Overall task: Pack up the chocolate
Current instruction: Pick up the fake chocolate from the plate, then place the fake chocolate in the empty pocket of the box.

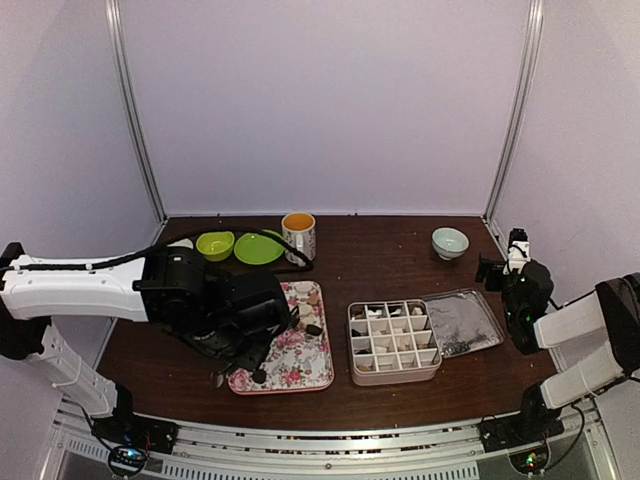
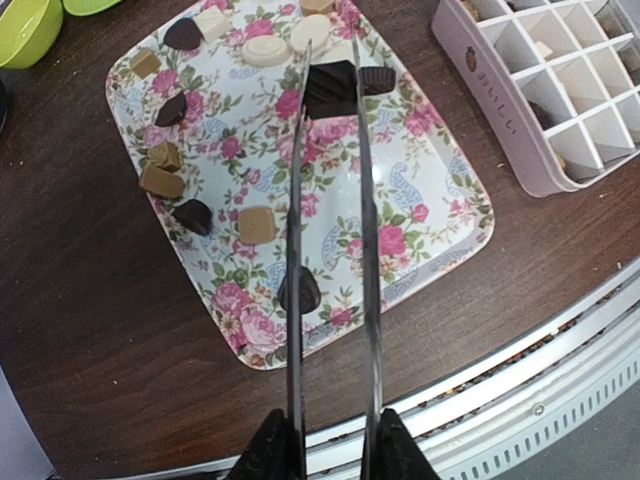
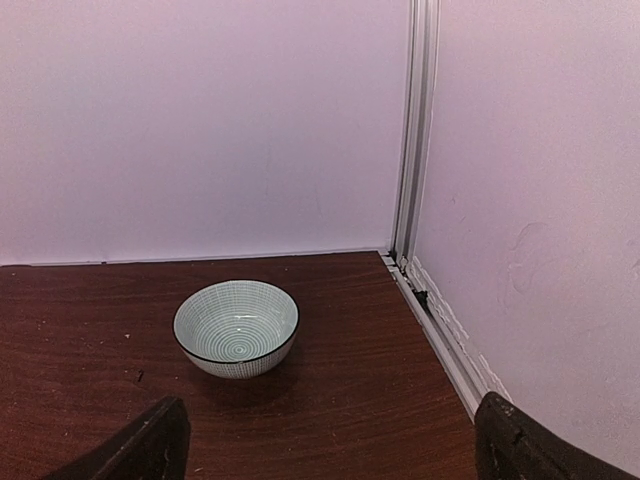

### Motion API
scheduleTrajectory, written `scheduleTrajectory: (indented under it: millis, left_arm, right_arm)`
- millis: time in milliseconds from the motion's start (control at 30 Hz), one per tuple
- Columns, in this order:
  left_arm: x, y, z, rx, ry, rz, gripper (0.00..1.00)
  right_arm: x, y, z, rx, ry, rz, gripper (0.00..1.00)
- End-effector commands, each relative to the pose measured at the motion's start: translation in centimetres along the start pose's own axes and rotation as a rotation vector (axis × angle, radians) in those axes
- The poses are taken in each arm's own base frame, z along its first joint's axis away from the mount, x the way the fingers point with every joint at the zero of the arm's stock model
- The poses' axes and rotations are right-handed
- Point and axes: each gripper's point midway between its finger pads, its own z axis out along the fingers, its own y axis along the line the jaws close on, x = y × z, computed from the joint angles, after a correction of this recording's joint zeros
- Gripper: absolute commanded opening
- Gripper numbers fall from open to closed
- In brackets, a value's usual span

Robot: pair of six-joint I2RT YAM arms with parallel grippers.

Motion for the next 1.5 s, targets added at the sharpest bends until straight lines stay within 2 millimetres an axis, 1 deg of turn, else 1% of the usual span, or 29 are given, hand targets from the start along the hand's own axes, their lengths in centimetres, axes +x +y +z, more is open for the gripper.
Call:
scheduleTrajectory:
  millis: [0,133,300,333,500,633,733,900,1033,1233,1267,1333,1467]
  left_arm:
    - [-2.5,-3.4,-2.7,0.184,-0.125,0.033,0.27]
    - [-3.6,-6.9,-4.0,0.339,-0.181,0.092,0.27]
    - [-4.0,-10.6,-4.3,0.461,-0.198,0.168,0.27]
    - [-4.0,-11.2,-3.8,0.462,-0.186,0.187,0.27]
    - [-4.1,-14.3,-2.9,0.484,-0.159,0.284,0.27]
    - [-3.8,-15.7,-1.5,0.48,-0.122,0.317,0.26]
    - [-3.2,-16.1,-0.6,0.478,-0.094,0.33,0.26]
    - [-2.6,-15.5,0.6,0.435,-0.064,0.335,0.26]
    - [-2.3,-15.2,1.2,0.413,-0.052,0.333,0.27]
    - [-1.9,-14.6,1.4,0.391,-0.035,0.321,0.31]
    - [-1.8,-14.5,1.4,0.39,-0.03,0.32,0.33]
    - [-1.6,-14.4,1.3,0.397,-0.025,0.314,0.37]
    - [-1.7,-13.9,0.7,0.4,-0.04,0.294,0.39]
  right_arm:
    - [-0.5,-0.2,0.3,0.007,-0.011,0.004,1.0]
    - [-0.5,-0.1,0.3,0.006,-0.011,0.004,1.0]
    - [-0.5,-0.2,0.3,0.006,-0.012,0.004,1.0]
    - [-0.4,-0.2,0.3,0.006,-0.01,0.003,1.0]
    - [-0.5,-0.1,0.3,0.006,-0.01,0.003,1.0]
    - [-0.5,-0.2,0.3,0.007,-0.012,0.004,1.0]
    - [-0.5,-0.2,0.3,0.006,-0.011,0.004,1.0]
    - [-0.5,-0.2,0.3,0.006,-0.011,0.004,1.0]
    - [-0.5,-0.2,0.3,0.007,-0.01,0.004,1.0]
    - [-0.5,-0.2,0.3,0.006,-0.011,0.004,1.0]
    - [-0.5,-0.2,0.3,0.007,-0.011,0.004,1.0]
    - [-0.4,-0.2,0.3,0.006,-0.01,0.004,1.0]
    - [-0.5,-0.2,0.3,0.007,-0.011,0.004,1.0]
